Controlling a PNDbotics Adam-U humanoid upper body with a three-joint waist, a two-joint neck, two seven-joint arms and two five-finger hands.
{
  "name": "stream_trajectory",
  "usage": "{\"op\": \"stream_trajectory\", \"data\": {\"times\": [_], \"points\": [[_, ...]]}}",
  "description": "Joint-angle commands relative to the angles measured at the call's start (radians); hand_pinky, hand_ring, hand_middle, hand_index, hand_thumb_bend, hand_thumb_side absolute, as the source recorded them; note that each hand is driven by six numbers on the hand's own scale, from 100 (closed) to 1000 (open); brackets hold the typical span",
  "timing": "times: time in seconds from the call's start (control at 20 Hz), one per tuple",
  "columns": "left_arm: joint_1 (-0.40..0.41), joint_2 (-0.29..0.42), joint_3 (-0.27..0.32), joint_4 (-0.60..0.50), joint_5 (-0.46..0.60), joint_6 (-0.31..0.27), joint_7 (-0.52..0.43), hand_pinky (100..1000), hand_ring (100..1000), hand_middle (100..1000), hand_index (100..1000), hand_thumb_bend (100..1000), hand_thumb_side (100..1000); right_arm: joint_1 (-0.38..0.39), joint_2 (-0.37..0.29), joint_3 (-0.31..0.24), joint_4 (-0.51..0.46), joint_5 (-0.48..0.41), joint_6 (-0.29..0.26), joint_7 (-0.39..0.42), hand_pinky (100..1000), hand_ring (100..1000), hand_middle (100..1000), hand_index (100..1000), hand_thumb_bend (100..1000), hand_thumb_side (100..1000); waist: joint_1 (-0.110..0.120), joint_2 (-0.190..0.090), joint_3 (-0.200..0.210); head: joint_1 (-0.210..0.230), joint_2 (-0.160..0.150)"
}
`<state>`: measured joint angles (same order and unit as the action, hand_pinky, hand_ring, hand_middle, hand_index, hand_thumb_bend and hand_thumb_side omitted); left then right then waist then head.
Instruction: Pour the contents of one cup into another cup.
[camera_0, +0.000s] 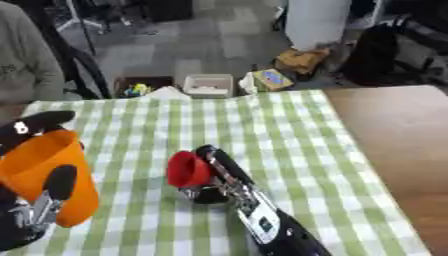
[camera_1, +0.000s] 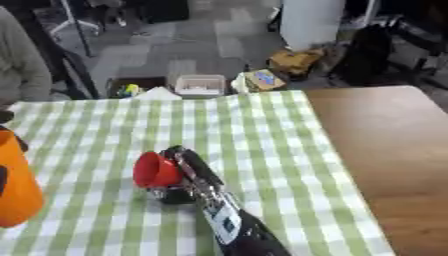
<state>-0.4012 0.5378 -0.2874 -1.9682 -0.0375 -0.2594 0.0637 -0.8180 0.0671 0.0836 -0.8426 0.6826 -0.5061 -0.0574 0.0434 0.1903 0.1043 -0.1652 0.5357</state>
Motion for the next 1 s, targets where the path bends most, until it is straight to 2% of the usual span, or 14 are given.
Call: {"op": "stream_trajectory", "data": {"times": [0.05,0.55,1.0], "points": [[-0.027,0.063,0.0,-0.031,0.025,-0.005,-0.012,100,243,450,819,100,445,-0.012,-0.008,0.022,-0.036,-0.024,-0.005,0.022,419,238,141,492,100,100,0.001,-0.02,-0.001,-0.005,-0.003],[-0.097,0.16,-0.016,-0.032,0.043,-0.059,-0.046,100,241,439,803,100,320,0.028,0.001,0.106,-0.09,-0.09,-0.021,0.128,417,237,141,492,100,100,-0.002,-0.022,-0.017,-0.007,-0.01],[-0.162,0.243,-0.055,-0.032,-0.044,-0.074,-0.099,100,235,425,786,100,181,0.02,-0.002,0.194,-0.195,-0.229,-0.023,0.259,413,236,140,485,100,100,0.001,-0.021,-0.03,-0.005,-0.016]]}}
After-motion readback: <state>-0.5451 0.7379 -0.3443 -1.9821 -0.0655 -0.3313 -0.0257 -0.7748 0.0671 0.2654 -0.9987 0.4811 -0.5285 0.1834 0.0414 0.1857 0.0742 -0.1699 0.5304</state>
